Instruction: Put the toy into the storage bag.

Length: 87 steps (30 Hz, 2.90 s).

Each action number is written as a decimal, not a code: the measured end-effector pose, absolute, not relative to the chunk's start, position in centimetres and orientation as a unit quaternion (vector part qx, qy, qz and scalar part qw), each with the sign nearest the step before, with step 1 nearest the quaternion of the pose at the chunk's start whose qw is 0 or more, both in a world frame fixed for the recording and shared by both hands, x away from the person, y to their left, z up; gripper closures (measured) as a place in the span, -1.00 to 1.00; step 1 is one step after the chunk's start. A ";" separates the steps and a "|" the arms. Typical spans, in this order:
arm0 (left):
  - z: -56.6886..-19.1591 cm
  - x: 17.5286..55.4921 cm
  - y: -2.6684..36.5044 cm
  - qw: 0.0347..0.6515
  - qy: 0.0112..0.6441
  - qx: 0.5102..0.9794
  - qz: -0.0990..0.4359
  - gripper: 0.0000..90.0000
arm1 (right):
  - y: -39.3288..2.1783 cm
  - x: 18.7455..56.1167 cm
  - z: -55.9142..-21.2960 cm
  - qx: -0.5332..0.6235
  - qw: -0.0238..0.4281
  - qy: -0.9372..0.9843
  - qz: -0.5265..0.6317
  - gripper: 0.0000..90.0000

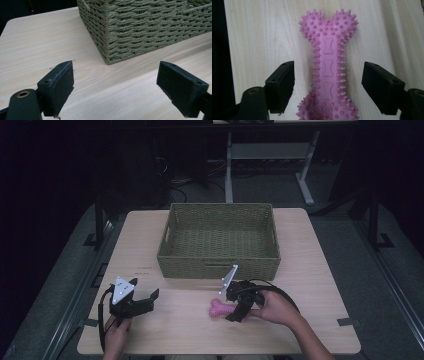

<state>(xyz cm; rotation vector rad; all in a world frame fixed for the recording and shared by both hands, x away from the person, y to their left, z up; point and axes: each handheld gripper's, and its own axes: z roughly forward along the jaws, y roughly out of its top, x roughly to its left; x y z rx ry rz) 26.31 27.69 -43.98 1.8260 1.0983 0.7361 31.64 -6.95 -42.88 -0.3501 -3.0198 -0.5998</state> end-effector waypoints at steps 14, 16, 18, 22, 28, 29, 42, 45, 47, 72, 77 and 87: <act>-44.0 26.3 27.8 0.430 0.441 0.731 0.294 -0.69 | -6.1 31.6 -43.8 -0.106 0.010 -0.979 -0.176 -0.08; -44.0 26.3 27.8 0.430 0.442 0.730 0.294 -0.69 | -6.1 31.6 -43.8 -0.103 0.007 -0.980 -0.172 -0.04; -44.0 26.3 27.8 0.430 0.441 0.731 0.295 -0.69 | -5.9 31.5 -43.9 -0.101 0.001 -0.981 -0.165 -0.02; -43.9 26.3 27.8 0.429 0.439 0.732 0.295 -0.69 | -5.9 31.3 -43.9 -0.097 -0.003 -0.982 -0.160 0.06; -43.9 26.3 27.9 0.429 0.441 0.731 0.295 -0.69 | -5.9 31.3 -43.8 -0.087 0.003 -0.983 -0.164 0.27; -43.9 26.3 27.9 0.429 0.441 0.731 0.295 -0.69 | -5.9 31.3 -43.8 -0.085 0.002 -0.983 -0.164 0.28; -43.9 26.3 28.0 0.431 0.444 0.728 0.295 -0.69 | -7.3 32.1 -41.8 -0.088 0.016 -0.977 -0.193 0.29; -43.9 26.3 28.0 0.430 0.444 0.728 0.296 -0.69 | -7.6 32.3 -41.5 -0.089 0.021 -0.976 -0.196 0.29; -43.9 26.3 28.0 0.430 0.444 0.728 0.296 -0.69 | -8.1 32.6 -40.9 -0.090 0.025 -0.975 -0.203 0.29; -43.9 26.3 28.1 0.431 0.444 0.728 0.296 -0.69 | -10.0 34.4 -35.7 -0.081 0.018 -0.967 -0.243 0.29; -43.9 26.3 28.1 0.431 0.446 0.726 0.295 -0.69 | -10.2 35.2 -34.7 -0.081 0.020 -0.965 -0.250 0.29; -43.9 26.3 28.1 0.432 0.446 0.726 0.295 -0.69 | -10.6 36.8 -32.9 -0.085 0.019 -0.963 -0.254 0.29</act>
